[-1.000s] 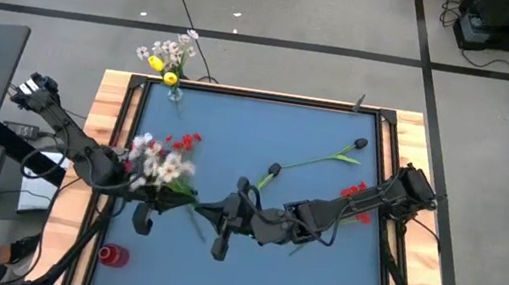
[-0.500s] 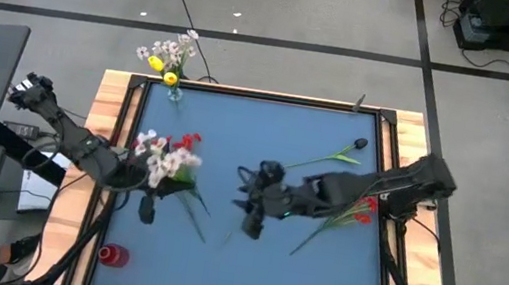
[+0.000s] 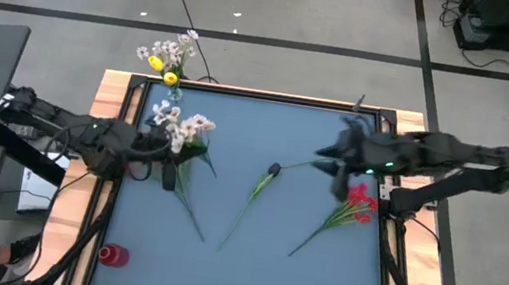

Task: Sort flowers into vase by color
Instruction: Put the white flowers into the transparent vase

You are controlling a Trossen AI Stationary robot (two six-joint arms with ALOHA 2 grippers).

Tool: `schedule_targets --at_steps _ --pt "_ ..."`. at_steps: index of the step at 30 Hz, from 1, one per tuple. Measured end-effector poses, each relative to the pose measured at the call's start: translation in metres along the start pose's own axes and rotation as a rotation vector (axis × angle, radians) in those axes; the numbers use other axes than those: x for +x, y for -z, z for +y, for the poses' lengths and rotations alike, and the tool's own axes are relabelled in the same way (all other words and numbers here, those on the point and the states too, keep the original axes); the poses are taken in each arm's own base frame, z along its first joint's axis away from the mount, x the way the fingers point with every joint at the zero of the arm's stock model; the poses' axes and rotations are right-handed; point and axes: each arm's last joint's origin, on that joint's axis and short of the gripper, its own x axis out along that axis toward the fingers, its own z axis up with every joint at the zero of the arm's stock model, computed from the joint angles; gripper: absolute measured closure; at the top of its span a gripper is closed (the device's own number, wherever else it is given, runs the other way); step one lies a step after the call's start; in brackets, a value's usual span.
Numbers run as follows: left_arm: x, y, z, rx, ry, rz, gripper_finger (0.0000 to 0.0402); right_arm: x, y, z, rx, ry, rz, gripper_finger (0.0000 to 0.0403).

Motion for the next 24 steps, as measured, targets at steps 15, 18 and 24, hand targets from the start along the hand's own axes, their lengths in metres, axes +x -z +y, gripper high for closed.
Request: schedule_targets --at_steps 15,18,24 --pt "0.021 0.001 0.024 0.016 -0.151 0.013 0.0393 -0.053 0.086 -0.048 0.027 -0.16 -0.01 0.025" --pt "0.022 0.001 0.026 0.011 -0.161 0.014 0.0393 -0.057 0.091 -0.05 0.037 -0.17 -0.018 0.025" --pt "0.023 0.002 0.026 -0.034 -0.167 0.016 0.0394 -0.058 0.092 -0.05 0.005 -0.186 -0.021 0.025"
